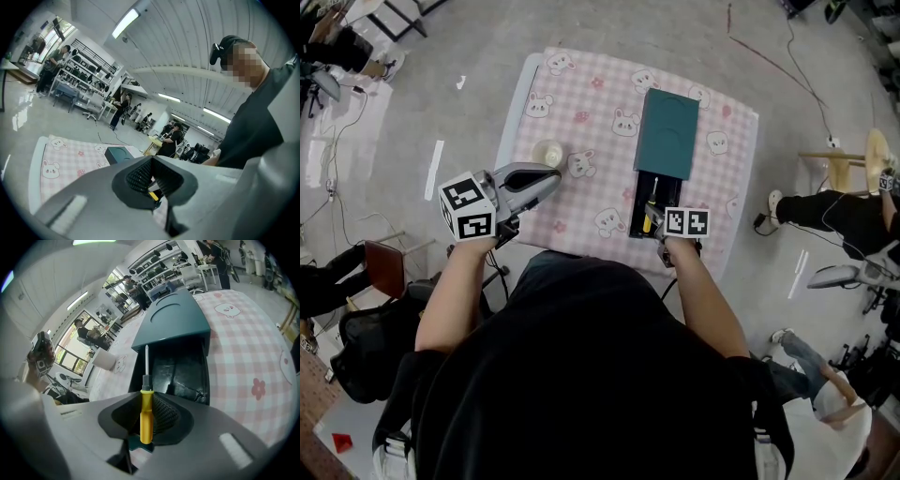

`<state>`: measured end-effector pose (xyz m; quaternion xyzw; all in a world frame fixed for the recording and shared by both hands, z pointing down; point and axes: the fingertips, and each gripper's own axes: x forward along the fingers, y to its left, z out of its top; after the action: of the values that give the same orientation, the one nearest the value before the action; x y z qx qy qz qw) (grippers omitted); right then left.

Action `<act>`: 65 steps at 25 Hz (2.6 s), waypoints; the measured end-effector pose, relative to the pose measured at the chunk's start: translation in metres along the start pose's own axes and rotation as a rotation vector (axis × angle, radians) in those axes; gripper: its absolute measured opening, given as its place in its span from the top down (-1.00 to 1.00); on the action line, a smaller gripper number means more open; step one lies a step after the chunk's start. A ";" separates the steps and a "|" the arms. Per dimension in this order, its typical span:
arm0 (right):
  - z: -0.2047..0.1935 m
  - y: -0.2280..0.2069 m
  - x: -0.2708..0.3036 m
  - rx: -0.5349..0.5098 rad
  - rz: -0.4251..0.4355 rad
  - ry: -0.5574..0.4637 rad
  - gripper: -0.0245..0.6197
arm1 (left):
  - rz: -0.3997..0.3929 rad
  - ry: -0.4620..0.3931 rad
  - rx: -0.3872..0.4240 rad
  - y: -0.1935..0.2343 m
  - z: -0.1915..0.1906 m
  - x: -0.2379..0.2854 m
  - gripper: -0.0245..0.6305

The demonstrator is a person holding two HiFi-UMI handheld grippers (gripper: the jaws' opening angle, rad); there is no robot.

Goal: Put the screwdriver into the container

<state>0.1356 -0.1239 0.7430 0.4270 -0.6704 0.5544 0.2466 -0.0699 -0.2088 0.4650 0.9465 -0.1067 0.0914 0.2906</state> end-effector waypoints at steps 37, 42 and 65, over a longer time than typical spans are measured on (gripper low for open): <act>-0.006 -0.010 0.030 0.067 -0.038 0.073 0.60 | 0.009 0.008 -0.051 0.021 -0.016 -0.007 0.93; -0.006 -0.010 0.029 0.068 -0.045 0.077 0.60 | 0.015 0.012 -0.055 0.024 -0.017 -0.010 0.93; -0.003 -0.010 0.030 0.112 -0.043 0.079 0.59 | -0.013 0.017 -0.053 0.028 -0.017 -0.008 0.93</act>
<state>0.1281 -0.1304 0.7736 0.4323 -0.6188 0.6019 0.2606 -0.0868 -0.2203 0.4911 0.9382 -0.1006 0.0945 0.3172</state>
